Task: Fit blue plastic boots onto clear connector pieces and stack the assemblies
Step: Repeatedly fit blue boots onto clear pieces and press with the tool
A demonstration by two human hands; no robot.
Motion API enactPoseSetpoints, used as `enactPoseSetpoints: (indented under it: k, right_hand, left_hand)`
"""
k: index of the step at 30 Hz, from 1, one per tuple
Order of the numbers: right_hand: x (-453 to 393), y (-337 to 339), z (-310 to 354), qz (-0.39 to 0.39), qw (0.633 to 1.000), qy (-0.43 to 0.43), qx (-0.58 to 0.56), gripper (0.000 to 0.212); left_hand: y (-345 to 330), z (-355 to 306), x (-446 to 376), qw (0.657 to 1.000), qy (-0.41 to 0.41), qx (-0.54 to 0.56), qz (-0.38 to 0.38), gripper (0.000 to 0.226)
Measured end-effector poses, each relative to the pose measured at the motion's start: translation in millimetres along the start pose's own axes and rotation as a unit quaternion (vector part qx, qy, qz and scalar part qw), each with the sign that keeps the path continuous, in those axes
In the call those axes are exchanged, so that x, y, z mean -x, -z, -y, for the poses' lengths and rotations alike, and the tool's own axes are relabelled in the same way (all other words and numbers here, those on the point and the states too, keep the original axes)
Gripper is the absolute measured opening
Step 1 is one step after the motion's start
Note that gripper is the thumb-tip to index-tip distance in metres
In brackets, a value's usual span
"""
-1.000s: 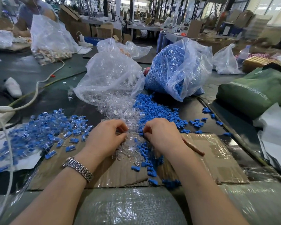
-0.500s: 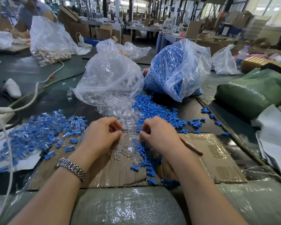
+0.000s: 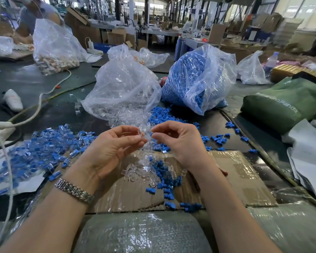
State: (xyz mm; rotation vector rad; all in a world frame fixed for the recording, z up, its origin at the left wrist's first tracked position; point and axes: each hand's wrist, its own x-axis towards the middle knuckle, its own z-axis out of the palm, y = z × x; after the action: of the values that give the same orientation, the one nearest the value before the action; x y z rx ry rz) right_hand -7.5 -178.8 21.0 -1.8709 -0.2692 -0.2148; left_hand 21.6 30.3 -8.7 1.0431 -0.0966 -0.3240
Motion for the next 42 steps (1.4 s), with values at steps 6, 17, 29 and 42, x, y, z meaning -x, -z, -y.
enactPoseSetpoints:
  k: [6, 17, 29, 42]
  right_hand:
    - [2, 2, 2, 0.009, 0.999, 0.047, 0.009, 0.014]
    - [8, 1, 5, 0.022, 0.987, 0.123, 0.099, 0.010]
    - [9, 1, 9, 0.047, 0.981, 0.131, 0.134, 0.013]
    - [11, 45, -15, 0.056, 0.832, -0.289, 0.471, 0.078]
  left_hand:
    - [-6, -3, 7, 0.998, 0.037, -0.028, 0.043, 0.045]
    - [-12, -4, 10, 0.994, 0.000, -0.110, 0.024, 0.033]
    - [-20, -5, 18, 0.991, -0.034, -0.128, 0.035, 0.034]
    - [-19, -5, 17, 0.997, -0.050, -0.066, -0.012, 0.023]
